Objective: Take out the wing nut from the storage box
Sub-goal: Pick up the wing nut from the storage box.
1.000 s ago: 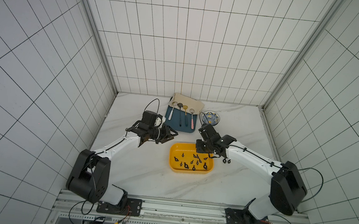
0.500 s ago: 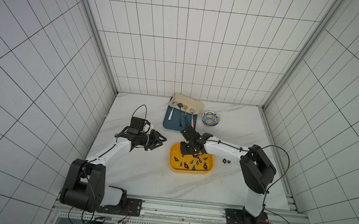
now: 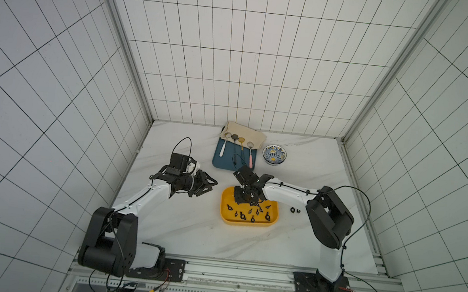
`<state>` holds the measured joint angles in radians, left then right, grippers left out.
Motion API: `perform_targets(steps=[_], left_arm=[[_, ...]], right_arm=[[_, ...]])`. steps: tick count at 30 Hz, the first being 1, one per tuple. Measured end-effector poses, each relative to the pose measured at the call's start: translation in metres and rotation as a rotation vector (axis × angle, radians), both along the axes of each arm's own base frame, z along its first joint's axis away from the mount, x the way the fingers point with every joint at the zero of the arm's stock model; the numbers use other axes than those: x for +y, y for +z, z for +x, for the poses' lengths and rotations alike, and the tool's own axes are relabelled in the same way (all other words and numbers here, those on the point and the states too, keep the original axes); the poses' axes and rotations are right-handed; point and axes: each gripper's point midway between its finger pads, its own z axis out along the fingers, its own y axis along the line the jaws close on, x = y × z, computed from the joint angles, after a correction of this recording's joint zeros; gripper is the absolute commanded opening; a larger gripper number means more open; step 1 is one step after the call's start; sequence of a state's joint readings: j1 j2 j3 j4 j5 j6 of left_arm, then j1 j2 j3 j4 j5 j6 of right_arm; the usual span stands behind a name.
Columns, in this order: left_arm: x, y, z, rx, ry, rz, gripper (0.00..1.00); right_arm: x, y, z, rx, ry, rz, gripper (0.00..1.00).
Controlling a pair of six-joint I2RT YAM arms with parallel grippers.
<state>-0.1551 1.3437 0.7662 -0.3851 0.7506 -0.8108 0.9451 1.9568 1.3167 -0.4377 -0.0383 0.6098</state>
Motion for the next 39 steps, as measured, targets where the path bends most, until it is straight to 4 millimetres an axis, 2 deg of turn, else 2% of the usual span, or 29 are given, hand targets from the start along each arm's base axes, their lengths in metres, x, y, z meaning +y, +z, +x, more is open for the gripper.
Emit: perform_targets(steps=[5,17,27,32,36,39], left_arm=[[0.0,0.0,0.0,0.001,-0.002,-0.002,0.42],[0.0,-0.004,-0.003,0.011,-0.002,-0.001,0.42],[0.0,-0.004,-0.003,0.01,-0.002,-0.001,0.42],[-0.004,-0.002,-0.005,0.007,-0.013,-0.002,0.42],[-0.017,0.002,-0.009,-0.002,-0.048,0.001,0.42],[-0.031,0.013,-0.009,-0.03,-0.081,0.002,0.42]], right_arm=[[0.002,-0.007,-0.003,0.011,0.004,-0.011,0.22],[0.002,-0.007,-0.005,0.001,0.004,-0.028,0.08],[0.002,-0.006,-0.005,-0.019,0.003,-0.04,0.01],[0.0,0.01,-0.003,-0.052,-0.003,-0.03,0.01],[-0.002,0.036,0.002,-0.104,-0.017,-0.002,0.0],[-0.007,0.054,0.007,-0.141,-0.034,0.012,0.0]])
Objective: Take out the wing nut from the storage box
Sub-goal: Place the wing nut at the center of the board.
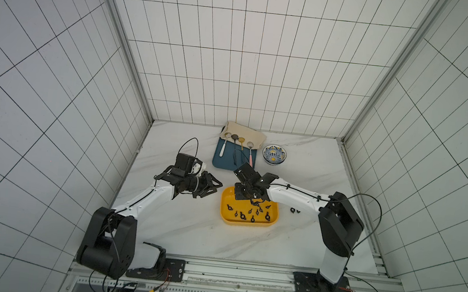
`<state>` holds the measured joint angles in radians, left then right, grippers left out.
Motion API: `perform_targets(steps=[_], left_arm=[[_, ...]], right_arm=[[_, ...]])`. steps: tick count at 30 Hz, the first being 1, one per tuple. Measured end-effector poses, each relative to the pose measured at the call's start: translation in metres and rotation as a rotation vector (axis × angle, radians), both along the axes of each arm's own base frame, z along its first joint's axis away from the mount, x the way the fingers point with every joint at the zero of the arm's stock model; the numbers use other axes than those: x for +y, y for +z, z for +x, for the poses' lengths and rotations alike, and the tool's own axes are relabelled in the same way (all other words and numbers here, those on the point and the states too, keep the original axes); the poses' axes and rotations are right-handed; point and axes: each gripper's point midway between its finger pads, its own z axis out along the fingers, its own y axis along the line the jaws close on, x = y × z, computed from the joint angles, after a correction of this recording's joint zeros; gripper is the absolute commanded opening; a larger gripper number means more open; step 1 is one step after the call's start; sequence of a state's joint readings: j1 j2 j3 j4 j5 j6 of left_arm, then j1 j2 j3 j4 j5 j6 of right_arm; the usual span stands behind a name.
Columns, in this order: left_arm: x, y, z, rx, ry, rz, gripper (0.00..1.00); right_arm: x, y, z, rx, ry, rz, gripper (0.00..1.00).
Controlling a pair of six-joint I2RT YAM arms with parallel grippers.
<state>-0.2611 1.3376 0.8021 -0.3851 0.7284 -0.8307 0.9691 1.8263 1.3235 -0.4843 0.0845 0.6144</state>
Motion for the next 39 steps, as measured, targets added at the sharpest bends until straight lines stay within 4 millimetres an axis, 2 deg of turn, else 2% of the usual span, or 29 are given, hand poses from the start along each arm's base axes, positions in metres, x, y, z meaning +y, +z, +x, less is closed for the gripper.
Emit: perform_targets(steps=[4,7,9,13,15,20,23,26,33,39], left_arm=[[-0.024,0.019,0.005,-0.045,-0.05,-0.01,0.42],[-0.047,0.026,0.007,-0.064,-0.093,-0.014,0.42],[-0.067,0.027,0.006,-0.067,-0.135,-0.017,0.42],[-0.107,0.025,0.001,-0.068,-0.22,-0.02,0.42],[-0.127,0.022,-0.005,-0.062,-0.261,-0.021,0.42],[-0.163,0.015,-0.016,-0.054,-0.334,-0.026,0.42],[-0.178,0.006,-0.023,-0.038,-0.361,-0.024,0.42],[-0.185,-0.001,-0.029,-0.02,-0.379,-0.019,0.42],[-0.187,-0.002,-0.03,-0.019,-0.381,-0.021,0.42],[-0.189,-0.004,-0.028,-0.022,-0.38,-0.025,0.42]], right_arm=[[-0.019,0.023,0.012,-0.043,-0.042,0.019,0.0],[-0.055,0.034,0.028,-0.067,-0.116,0.02,0.0],[-0.088,0.036,0.042,-0.075,-0.188,0.008,0.0],[-0.151,0.029,0.059,-0.069,-0.322,-0.036,0.0],[-0.176,0.021,0.063,-0.056,-0.371,-0.06,0.0],[-0.213,-0.003,0.061,0.0,-0.436,-0.1,0.0],[-0.222,-0.015,0.061,0.027,-0.449,-0.107,0.0],[-0.223,-0.029,0.061,0.054,-0.447,-0.111,0.0],[-0.222,-0.053,0.06,0.1,-0.44,-0.125,0.0],[-0.221,-0.058,0.059,0.112,-0.439,-0.128,0.0]])
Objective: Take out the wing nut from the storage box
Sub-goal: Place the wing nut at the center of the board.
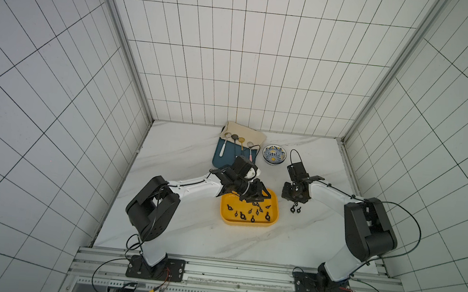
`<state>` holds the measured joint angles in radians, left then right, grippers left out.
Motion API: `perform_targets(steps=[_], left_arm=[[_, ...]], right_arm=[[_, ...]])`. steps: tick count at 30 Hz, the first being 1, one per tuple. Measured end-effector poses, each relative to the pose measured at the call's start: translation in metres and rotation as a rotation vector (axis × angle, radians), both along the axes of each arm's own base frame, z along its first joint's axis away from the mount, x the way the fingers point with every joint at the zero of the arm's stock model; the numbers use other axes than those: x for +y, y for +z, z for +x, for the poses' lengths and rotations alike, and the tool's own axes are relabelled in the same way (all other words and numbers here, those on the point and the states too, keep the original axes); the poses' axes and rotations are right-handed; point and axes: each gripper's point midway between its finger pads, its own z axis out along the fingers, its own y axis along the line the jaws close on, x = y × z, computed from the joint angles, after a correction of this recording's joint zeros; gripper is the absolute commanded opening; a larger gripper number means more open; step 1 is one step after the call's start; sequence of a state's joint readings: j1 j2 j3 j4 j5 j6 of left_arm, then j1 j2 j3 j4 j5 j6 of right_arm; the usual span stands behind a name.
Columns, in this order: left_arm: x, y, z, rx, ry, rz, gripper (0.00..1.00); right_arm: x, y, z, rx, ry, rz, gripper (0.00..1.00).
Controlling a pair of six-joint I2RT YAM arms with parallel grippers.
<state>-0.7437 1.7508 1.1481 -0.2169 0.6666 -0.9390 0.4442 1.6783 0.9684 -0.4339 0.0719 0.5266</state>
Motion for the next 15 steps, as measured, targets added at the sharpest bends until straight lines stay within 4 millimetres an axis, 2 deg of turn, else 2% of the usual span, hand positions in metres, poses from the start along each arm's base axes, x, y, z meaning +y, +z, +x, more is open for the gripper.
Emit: perform_targets(steps=[10,15], left_arm=[[-0.0023,-0.0047,0.0024,0.007,0.005,-0.002,0.42],[-0.0028,-0.004,0.0029,0.005,0.006,-0.005,0.42]], right_arm=[[-0.0031,-0.0099,-0.006,0.027,-0.011,-0.011,0.02],[-0.0031,-0.01,-0.006,0.027,-0.018,-0.008,0.09]])
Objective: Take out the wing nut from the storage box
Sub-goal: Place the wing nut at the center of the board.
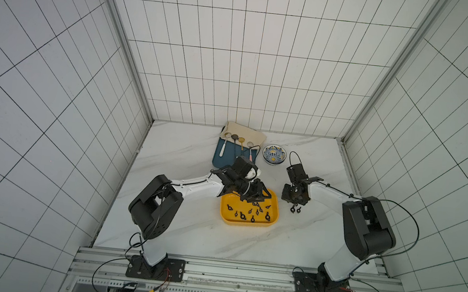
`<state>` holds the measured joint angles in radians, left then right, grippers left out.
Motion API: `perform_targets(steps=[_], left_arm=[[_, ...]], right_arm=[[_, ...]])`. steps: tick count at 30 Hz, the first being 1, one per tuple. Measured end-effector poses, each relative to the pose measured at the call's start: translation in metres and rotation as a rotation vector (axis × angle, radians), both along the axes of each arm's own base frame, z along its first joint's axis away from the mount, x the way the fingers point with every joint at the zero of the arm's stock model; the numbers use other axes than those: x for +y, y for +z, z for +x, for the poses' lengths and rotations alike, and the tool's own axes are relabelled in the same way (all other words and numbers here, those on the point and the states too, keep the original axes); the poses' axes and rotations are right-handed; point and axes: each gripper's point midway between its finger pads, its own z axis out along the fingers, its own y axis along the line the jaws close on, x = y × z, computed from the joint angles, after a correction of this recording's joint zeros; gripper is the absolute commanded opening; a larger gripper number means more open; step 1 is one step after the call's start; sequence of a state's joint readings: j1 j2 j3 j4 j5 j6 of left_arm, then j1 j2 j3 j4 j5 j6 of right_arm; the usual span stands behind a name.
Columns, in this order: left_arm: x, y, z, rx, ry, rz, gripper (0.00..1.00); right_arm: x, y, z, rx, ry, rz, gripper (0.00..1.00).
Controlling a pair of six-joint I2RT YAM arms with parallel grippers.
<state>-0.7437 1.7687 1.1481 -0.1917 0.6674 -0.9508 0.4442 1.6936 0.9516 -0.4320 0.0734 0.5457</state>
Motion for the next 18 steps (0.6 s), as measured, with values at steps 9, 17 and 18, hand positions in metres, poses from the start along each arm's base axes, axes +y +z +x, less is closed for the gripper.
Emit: perform_targets(steps=[9,17,18], left_arm=[[0.0,0.001,-0.001,0.001,-0.004,-0.004,0.42],[0.024,0.008,0.016,-0.02,0.041,-0.008,0.42],[0.034,0.011,0.021,-0.027,0.062,-0.008,0.42]], right_arm=[[-0.002,0.002,-0.004,0.01,-0.001,-0.005,0.18],[0.002,0.038,-0.011,-0.057,0.031,-0.002,0.2],[0.008,0.045,-0.014,-0.074,0.055,-0.002,0.2]])
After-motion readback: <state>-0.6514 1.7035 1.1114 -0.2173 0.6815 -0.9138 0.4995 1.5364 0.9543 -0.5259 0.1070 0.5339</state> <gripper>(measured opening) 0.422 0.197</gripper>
